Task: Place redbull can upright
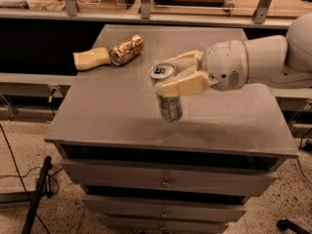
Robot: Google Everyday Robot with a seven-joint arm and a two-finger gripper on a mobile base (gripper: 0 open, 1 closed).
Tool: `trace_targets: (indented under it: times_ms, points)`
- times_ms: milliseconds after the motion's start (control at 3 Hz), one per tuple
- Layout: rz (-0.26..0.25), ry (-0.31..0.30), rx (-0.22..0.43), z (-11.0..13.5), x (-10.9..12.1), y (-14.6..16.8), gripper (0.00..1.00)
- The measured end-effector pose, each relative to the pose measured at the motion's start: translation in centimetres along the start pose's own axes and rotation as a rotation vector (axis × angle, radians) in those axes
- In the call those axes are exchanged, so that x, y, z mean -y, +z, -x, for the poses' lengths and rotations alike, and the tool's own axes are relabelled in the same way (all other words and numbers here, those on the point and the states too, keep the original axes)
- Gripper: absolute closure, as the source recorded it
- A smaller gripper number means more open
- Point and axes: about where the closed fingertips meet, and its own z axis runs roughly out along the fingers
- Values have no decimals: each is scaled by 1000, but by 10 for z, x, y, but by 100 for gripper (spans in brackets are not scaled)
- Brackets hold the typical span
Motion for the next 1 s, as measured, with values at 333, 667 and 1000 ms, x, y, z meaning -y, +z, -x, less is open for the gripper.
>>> trace_targets:
  times_ms: [333,667,1000]
  points:
    - [3,22,80,-5,-8,-1,100]
    - [0,12,148,-6,-14,-4,100]
    - [3,2,172,-7,-16,-4,84]
